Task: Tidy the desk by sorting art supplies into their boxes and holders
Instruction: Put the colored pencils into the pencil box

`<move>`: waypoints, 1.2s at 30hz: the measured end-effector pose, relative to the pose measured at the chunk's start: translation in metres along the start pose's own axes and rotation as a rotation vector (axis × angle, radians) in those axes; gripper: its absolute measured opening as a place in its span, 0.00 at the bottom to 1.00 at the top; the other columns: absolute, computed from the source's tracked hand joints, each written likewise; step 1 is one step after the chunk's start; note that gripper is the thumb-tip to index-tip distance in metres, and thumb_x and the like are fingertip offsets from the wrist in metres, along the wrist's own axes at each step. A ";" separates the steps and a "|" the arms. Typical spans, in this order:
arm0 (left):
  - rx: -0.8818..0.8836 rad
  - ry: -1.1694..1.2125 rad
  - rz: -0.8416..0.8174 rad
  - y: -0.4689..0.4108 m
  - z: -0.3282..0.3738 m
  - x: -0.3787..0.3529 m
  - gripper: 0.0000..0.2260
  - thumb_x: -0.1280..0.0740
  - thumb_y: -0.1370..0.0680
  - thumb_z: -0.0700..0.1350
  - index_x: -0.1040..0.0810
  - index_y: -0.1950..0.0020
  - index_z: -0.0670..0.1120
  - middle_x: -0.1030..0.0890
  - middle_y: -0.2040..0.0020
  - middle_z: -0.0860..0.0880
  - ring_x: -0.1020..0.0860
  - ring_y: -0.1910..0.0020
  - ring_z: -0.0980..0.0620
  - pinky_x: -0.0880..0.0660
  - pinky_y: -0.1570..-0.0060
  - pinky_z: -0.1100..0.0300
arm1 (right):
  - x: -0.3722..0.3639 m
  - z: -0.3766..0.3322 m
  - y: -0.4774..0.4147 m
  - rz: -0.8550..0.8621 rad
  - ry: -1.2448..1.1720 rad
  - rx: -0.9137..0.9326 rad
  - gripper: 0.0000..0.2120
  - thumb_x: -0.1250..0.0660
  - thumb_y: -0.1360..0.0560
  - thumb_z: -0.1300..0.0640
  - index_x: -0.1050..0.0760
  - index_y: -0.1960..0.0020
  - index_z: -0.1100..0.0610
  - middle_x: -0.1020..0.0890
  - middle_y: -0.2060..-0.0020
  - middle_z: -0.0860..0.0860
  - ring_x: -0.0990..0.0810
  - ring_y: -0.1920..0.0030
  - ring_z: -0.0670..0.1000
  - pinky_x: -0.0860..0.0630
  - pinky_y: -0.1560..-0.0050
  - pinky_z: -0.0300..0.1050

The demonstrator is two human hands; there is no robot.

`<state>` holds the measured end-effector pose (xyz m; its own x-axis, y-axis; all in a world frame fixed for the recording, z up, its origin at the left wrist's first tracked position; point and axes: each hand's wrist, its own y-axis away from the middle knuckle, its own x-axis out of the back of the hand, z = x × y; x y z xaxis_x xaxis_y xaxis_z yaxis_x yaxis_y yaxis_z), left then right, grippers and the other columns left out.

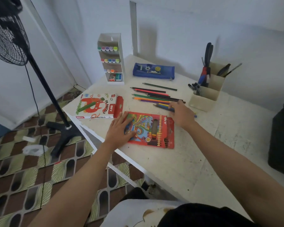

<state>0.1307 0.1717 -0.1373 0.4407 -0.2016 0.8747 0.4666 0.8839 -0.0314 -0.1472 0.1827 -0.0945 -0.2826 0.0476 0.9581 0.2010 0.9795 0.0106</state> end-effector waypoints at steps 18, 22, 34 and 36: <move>0.082 -0.149 0.111 0.008 0.010 -0.007 0.35 0.53 0.29 0.69 0.42 0.25 0.58 0.46 0.23 0.54 0.55 0.23 0.54 0.57 0.26 0.48 | 0.041 0.043 0.067 0.043 -0.948 -0.177 0.24 0.32 0.26 0.65 0.35 0.36 0.50 0.21 0.64 0.54 0.22 0.72 0.50 0.26 0.70 0.39; 0.083 -0.127 0.103 0.008 0.009 -0.007 0.35 0.52 0.30 0.70 0.41 0.25 0.58 0.45 0.23 0.54 0.53 0.23 0.54 0.56 0.26 0.50 | 0.031 0.054 0.089 0.135 -1.156 -0.364 0.31 0.33 0.26 0.69 0.42 0.31 0.49 0.18 0.62 0.58 0.20 0.72 0.49 0.23 0.69 0.39; 0.083 -0.097 0.096 0.004 0.004 -0.011 0.35 0.51 0.30 0.70 0.42 0.25 0.58 0.45 0.23 0.53 0.50 0.24 0.51 0.50 0.27 0.47 | 0.008 0.070 0.116 0.382 -1.402 -0.559 0.38 0.37 0.25 0.71 0.54 0.27 0.47 0.18 0.62 0.59 0.18 0.71 0.50 0.20 0.64 0.40; 0.085 -0.106 0.092 0.004 0.004 -0.011 0.35 0.51 0.30 0.70 0.42 0.25 0.58 0.45 0.23 0.53 0.49 0.24 0.51 0.50 0.27 0.47 | 0.008 0.068 0.114 0.427 -1.423 -0.566 0.37 0.37 0.25 0.71 0.54 0.28 0.48 0.18 0.63 0.58 0.18 0.70 0.50 0.19 0.60 0.41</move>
<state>0.1248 0.1787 -0.1451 0.3934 -0.0765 0.9162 0.3591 0.9302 -0.0765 -0.1905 0.3080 -0.1051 -0.6595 0.7426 -0.1167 0.7083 0.6659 0.2345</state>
